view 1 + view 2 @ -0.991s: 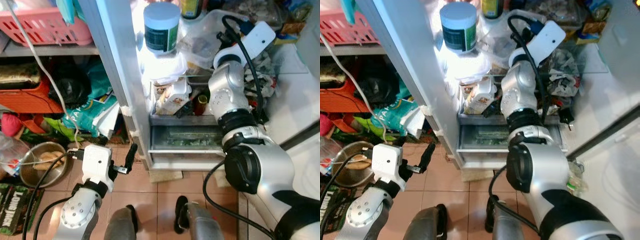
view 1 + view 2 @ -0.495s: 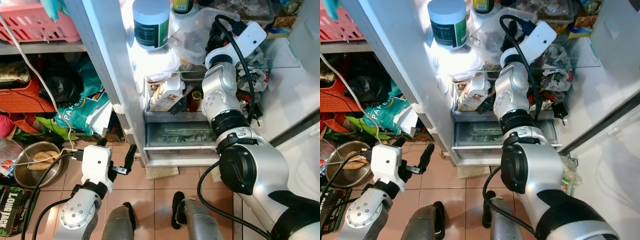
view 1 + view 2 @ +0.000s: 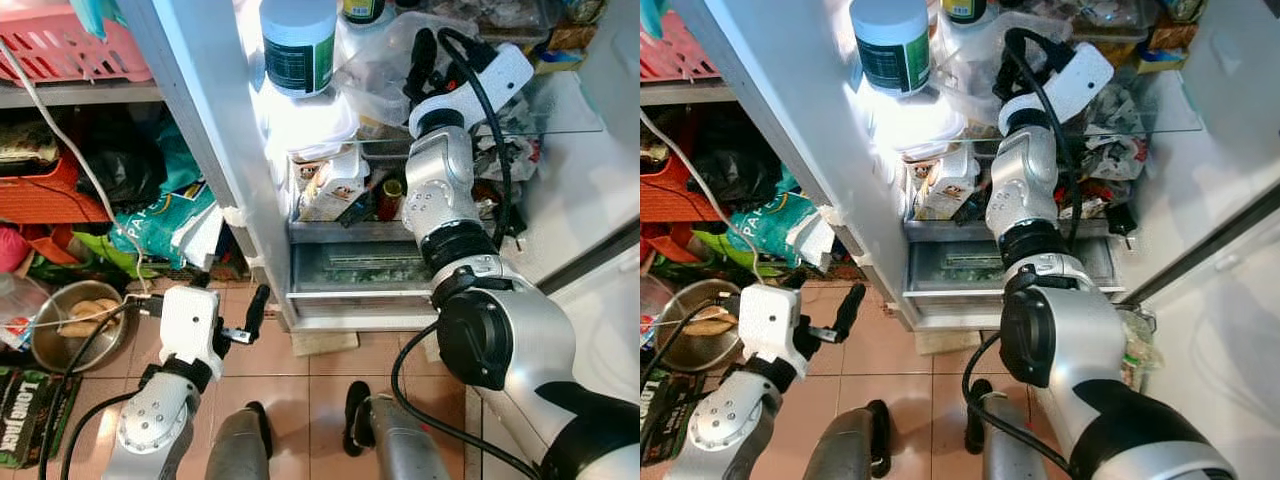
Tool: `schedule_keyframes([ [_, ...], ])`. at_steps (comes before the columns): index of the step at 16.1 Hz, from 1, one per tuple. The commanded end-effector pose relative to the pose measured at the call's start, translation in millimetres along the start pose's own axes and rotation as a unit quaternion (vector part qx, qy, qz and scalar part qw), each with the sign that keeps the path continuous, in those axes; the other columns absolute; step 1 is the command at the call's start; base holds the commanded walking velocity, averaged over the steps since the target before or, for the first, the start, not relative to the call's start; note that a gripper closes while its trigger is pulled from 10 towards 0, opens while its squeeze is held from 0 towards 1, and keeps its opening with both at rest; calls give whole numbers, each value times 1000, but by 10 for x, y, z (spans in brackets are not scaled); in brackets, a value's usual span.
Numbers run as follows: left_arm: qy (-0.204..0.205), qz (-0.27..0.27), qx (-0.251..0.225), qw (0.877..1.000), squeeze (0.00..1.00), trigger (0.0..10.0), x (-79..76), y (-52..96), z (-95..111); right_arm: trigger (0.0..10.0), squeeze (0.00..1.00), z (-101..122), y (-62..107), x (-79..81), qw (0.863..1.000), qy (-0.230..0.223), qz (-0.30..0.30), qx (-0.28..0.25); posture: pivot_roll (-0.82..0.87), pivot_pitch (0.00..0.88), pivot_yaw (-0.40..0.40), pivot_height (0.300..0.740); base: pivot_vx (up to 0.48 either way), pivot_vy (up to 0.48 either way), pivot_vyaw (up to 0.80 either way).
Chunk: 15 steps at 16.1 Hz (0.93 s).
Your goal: Restocking fridge
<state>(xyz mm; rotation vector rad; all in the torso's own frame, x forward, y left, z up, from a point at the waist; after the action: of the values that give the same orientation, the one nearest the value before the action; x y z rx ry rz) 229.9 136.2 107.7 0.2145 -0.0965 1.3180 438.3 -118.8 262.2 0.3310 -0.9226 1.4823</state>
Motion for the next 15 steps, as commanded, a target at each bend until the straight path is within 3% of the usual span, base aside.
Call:
schedule_keyframes([
  [1, -5, -2, 16, 1000, 0, 10000, 17, 29, -60, 10000, 1000, 2, 11, -22, 1000, 3, -6, -3, 216, 276, 44, 740, 0, 0, 0],
  [3, -5, -2, 16, 1000, 0, 10000, 22, 24, -60, 10000, 1000, 33, 22, -119, 1000, 18, -17, -8, 215, 276, 48, 740, 0, 0, 0],
  [7, -6, -4, 15, 1000, 0, 10000, 22, 15, -60, 10000, 1000, 63, 40, -153, 999, 39, -2, -13, 214, 274, 48, 740, 0, 0, 0],
  [11, -5, -4, 13, 1000, 0, 10000, 25, 1, -56, 10000, 1000, 194, 41, -102, 989, 135, 40, -42, 209, 270, 52, 740, 0, 0, 0],
  [15, -7, -6, 12, 1000, 0, 10000, 35, -15, -56, 10000, 1000, 310, 46, -173, 979, 188, 41, -61, 208, 262, 53, 740, 0, 0, 0],
])
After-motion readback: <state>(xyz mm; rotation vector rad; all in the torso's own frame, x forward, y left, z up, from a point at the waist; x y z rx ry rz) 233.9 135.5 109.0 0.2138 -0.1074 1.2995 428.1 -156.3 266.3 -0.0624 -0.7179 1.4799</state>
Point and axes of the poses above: a point about 5 cm out from each wrist's last joint towards the gripper, its own y axis pointing back from the gripper into the wrist, its own z axis along the axis of the wrist's last joint, x = y × z, the point moved 3 cm from there along -y, pointing out of the wrist towards the gripper, and after that the axes turned 9 degrees about -y, right-handed, at the moved point
